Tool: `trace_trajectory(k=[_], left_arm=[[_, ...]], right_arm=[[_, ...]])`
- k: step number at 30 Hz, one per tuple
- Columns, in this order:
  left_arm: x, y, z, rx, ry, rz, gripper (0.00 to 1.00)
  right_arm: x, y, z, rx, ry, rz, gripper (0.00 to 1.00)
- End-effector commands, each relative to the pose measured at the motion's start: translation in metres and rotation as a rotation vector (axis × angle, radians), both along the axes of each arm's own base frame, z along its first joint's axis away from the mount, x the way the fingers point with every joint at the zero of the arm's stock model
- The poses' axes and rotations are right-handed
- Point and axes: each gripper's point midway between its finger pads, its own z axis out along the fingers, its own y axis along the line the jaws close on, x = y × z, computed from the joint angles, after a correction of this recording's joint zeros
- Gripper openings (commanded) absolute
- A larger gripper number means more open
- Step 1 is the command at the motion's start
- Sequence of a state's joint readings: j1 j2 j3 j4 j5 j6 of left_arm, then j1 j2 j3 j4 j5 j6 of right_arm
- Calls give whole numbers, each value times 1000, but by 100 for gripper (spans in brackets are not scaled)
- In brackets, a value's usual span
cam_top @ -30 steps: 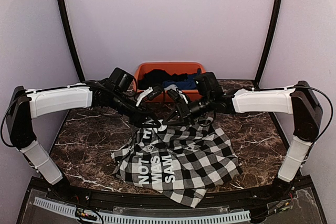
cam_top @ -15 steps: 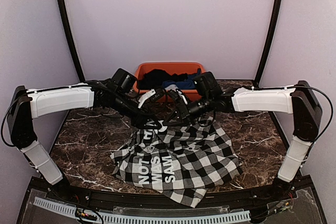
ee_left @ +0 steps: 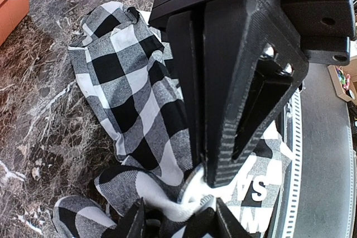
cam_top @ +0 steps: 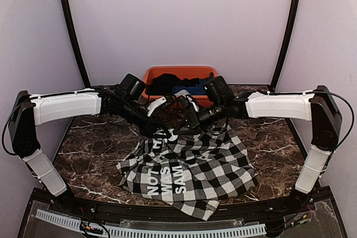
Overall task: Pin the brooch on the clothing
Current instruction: Pin the brooch onto the flattened clothing.
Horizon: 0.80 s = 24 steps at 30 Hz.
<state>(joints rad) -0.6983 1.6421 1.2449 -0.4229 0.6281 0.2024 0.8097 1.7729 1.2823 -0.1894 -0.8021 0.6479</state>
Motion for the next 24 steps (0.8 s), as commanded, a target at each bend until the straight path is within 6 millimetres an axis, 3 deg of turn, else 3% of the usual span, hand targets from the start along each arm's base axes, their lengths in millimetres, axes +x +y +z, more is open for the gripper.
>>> trace_trajectory(k=[1,15,24], left_arm=[[4,8,-10,64,-2,27,40],[-8,7,28,-145,13,-32,43],[-15,2,34,-196,50,-74,43]], right_arm=[[-8,12,26,74,-57,61,0],[-9,8,33,128,-24,76,0],[-11,6,38,163,-1,86,0]])
